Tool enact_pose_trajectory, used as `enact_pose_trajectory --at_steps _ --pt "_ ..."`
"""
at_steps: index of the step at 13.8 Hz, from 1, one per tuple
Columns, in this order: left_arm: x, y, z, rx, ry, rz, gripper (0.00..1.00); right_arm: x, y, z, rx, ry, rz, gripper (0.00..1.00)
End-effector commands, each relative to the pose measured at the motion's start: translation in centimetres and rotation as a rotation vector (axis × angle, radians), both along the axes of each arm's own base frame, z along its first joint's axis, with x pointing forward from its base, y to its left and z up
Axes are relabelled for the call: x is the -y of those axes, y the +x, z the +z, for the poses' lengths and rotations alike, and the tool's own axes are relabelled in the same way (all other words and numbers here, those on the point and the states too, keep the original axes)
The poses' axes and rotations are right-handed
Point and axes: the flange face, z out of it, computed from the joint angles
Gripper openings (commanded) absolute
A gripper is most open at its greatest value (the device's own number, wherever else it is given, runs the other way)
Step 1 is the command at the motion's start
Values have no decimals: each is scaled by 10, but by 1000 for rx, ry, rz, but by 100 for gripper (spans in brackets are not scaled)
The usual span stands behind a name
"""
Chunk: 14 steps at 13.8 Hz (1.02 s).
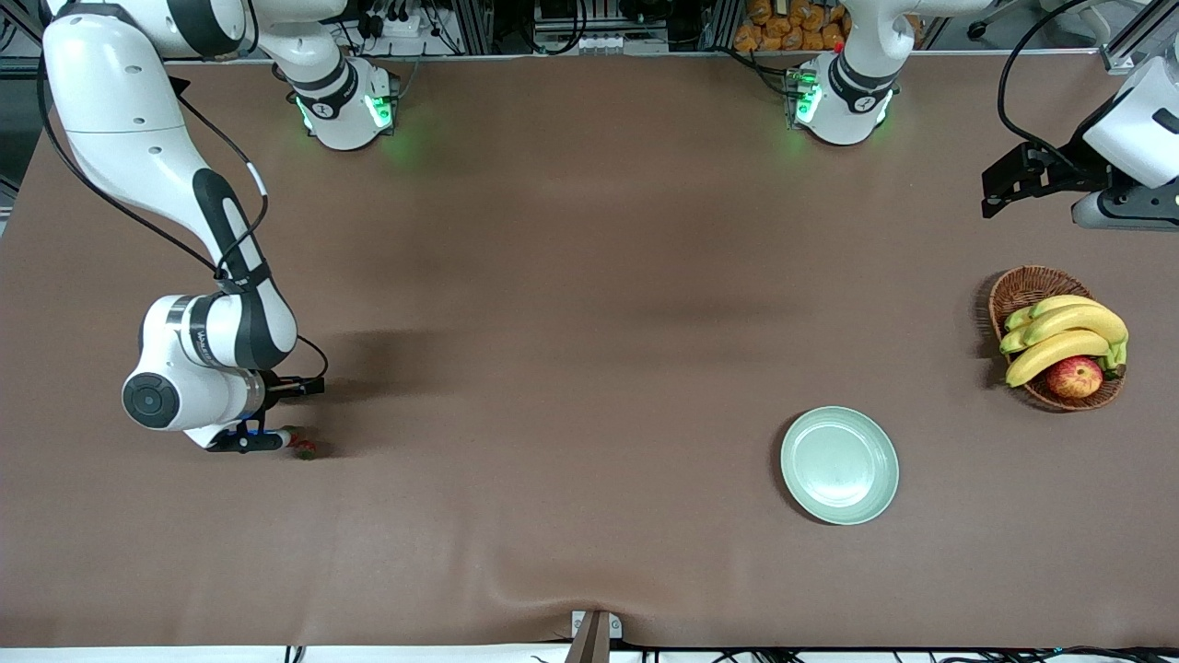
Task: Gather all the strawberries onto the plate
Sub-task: 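Close the right gripper on the nearest strawberry and lift it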
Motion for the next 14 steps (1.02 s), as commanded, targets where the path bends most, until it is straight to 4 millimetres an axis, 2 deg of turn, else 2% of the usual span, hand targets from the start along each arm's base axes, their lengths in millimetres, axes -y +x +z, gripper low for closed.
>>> enact_pose_trajectory --at_steps 1,2,6,9,14 --pt "-2 -3 4 9 -12 -13 100 5 -2 -1 9 0 8 100" --pt "-2 -3 4 9 -12 -13 100 5 -2 -4 6 0 8 99" --pt "-3 -3 4 9 -10 -13 100 5 -3 -7 0 -1 8 76" --pt "-3 -3 4 9 -10 -13 100 4 -4 -9 -1 -1 9 66" --pt "-4 -3 5 11 -9 -11 100 7 0 -11 28 -2 6 64"
